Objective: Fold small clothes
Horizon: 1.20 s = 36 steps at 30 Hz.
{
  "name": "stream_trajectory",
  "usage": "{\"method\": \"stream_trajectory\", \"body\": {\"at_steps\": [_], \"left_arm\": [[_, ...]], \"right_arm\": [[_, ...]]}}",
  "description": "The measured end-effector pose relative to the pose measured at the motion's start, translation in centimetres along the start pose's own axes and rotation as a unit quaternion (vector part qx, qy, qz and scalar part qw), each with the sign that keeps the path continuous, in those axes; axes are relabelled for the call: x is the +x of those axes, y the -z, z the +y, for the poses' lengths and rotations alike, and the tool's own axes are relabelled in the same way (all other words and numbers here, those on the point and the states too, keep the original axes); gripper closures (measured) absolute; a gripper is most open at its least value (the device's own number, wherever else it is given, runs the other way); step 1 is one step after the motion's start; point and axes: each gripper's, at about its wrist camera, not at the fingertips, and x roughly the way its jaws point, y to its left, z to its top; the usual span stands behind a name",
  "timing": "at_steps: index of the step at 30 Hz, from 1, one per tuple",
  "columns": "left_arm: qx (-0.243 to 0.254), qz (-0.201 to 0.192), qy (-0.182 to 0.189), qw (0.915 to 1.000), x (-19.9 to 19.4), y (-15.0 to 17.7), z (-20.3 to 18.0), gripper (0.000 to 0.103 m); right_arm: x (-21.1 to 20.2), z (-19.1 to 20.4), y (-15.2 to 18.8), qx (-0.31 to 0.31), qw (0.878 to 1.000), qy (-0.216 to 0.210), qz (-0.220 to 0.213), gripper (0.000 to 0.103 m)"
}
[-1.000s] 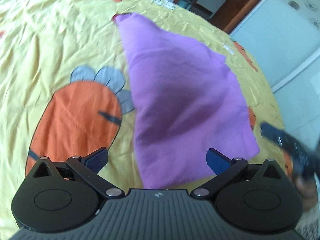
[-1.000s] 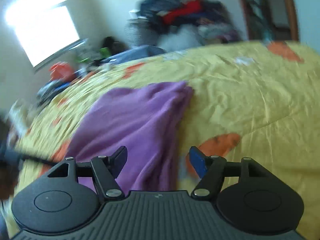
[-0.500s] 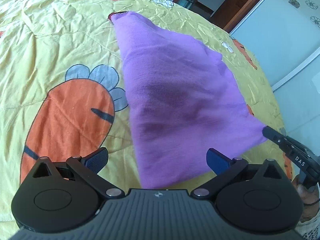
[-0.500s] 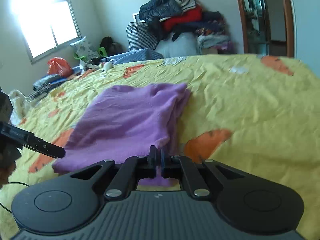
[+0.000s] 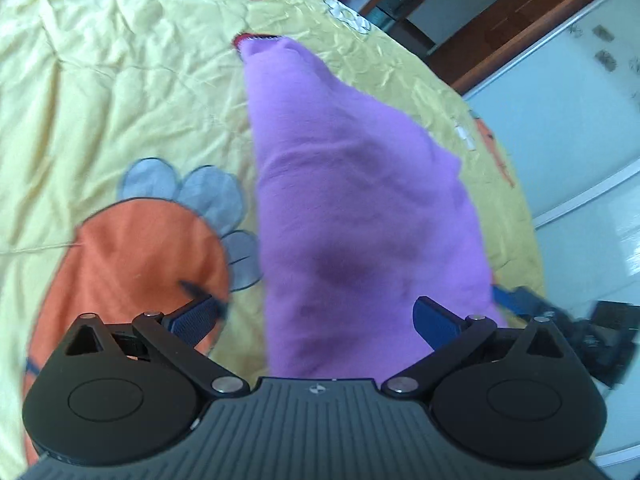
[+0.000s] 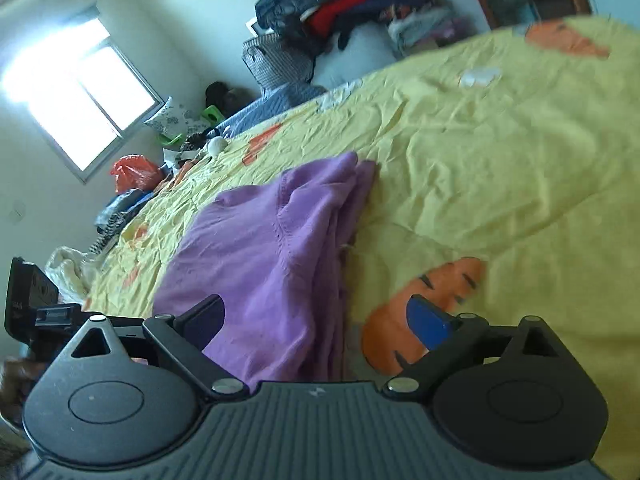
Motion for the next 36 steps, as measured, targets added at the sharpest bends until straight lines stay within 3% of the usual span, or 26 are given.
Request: {"method": "stream_trajectory", "body": {"at_steps": [2,4,8,11,12,13,14,15,20,23,28,36], "left_arm": [[-0.021,0.008,0.023,0.9995,0.6,-0.6,0.4,0.0],[-0.03,0.017,0.053,0.998,1.2,-0.8,0.5,0.0],[-0.108,0.033,0.134,0.9845,2.4,-0.8,2.1,0.0],[-0.149,0.022,0.166,0.9746,2.9,-0.4,3.1,0.002],[-0.147,0.024,0.161,0.9756,2.9,-0.5,3.0,0.015],[-0.137,0.037,0.141,0.9798,3.1,-0.7,2.7,0.054],[-0.123,0.057,0.107,0.985,3.4,-1.0,2.4,0.08],[-0.116,0.065,0.094,0.9866,3.7,-1.2,2.3,0.086],[-0.036,0.068,0.05,0.9958,2.7,-2.7,-0.6,0.089],[-0.002,0.07,0.032,0.997,1.6,-5.0,-2.9,0.089],[0.056,0.058,0.018,0.9966,-1.4,-9.5,-6.8,0.089],[0.124,-0.003,0.018,0.9921,-7.3,-14.7,-12.2,0.089]], "right_arm": [[1.7,-0.9,-0.5,0.024,0.999,-0.028,0.028,0.005],[2.4,-1.2,-0.7,0.028,0.998,-0.045,0.026,0.004],[4.0,-0.1,-0.9,0.013,0.994,-0.09,0.06,0.004],[4.9,1.6,-0.9,-0.014,0.995,-0.068,0.066,0.005],[5.1,1.9,-1.1,-0.015,0.996,-0.055,0.066,0.027],[5.1,2.2,-1.2,-0.012,0.997,-0.028,0.064,0.087],[5.3,2.3,-1.3,-0.003,0.997,-0.007,0.071,0.088],[5.4,2.1,-1.2,0.01,0.997,-0.007,0.071,0.088],[5.1,4.4,-1.0,-0.002,0.998,0.03,0.059,0.089],[4.2,5.3,-2.4,0.012,0.998,0.022,0.05,0.089],[3.0,7.5,-6.7,0.037,0.999,0.007,0.02,0.09],[-0.4,11.2,-12.5,0.046,0.998,-0.009,-0.051,0.091]]}}
